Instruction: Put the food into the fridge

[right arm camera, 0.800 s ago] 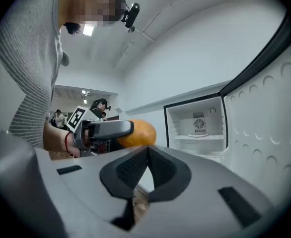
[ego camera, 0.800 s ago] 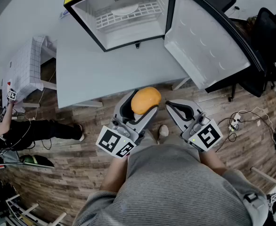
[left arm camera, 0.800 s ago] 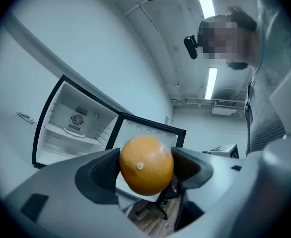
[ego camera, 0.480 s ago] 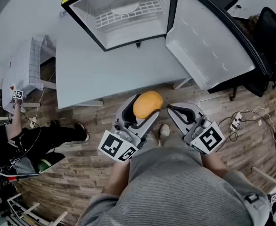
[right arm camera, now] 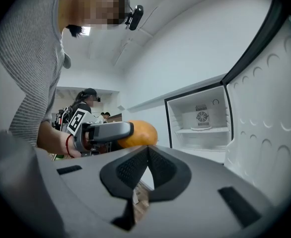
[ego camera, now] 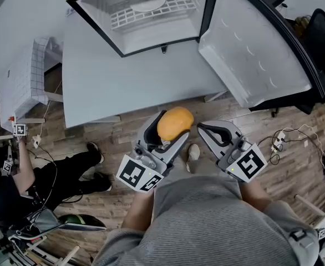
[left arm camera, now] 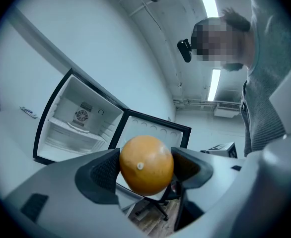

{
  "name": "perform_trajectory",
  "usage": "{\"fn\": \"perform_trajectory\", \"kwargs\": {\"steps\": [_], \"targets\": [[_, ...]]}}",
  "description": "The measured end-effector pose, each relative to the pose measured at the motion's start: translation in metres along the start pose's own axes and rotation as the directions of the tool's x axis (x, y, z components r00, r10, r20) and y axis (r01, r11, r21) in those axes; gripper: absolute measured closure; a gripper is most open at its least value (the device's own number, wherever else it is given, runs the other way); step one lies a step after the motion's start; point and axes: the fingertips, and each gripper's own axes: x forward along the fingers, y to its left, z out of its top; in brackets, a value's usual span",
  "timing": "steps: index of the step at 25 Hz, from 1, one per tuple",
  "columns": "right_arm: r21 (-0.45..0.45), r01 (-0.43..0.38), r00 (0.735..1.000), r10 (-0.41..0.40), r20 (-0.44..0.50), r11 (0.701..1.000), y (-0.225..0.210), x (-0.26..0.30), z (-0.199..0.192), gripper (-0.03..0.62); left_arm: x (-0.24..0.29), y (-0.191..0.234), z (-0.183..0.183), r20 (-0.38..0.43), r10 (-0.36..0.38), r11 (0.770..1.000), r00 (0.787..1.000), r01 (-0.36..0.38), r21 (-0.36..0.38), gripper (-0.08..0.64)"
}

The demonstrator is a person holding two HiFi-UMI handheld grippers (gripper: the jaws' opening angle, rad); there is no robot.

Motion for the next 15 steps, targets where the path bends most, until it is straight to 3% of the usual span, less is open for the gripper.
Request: {"fn": "perform_trajectory", "kwargs": {"steps": [15], "targets": [[0.025,-0.015,1.0,0.015,0.007,1.0,-0.008,0.0015,-0.0002,0.579,0.0057,0.0059,-0.0002,-0.014,0.006,1.0,1.0,-0.006,-0.001,0.242]]}}
